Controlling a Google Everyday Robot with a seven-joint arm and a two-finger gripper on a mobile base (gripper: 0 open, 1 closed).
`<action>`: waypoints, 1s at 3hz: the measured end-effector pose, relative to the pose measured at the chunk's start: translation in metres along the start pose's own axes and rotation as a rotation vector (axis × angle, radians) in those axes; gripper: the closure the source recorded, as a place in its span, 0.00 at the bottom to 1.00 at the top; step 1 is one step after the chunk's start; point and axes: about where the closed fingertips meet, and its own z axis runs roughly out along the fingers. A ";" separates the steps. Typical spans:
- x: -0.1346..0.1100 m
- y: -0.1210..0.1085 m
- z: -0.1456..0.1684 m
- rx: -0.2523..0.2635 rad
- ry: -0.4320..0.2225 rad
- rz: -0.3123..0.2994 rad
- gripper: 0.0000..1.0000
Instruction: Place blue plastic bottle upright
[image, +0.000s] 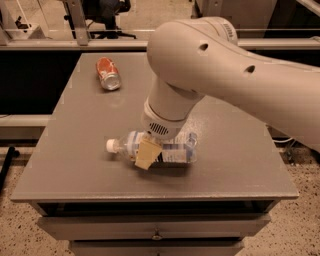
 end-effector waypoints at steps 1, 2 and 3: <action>-0.012 -0.008 -0.023 0.009 -0.051 0.004 0.87; -0.016 -0.019 -0.037 0.002 -0.152 0.017 1.00; -0.012 -0.045 -0.057 0.007 -0.388 0.045 1.00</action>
Offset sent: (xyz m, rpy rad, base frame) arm 0.0349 -0.0168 0.0898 0.5274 -0.1312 0.0151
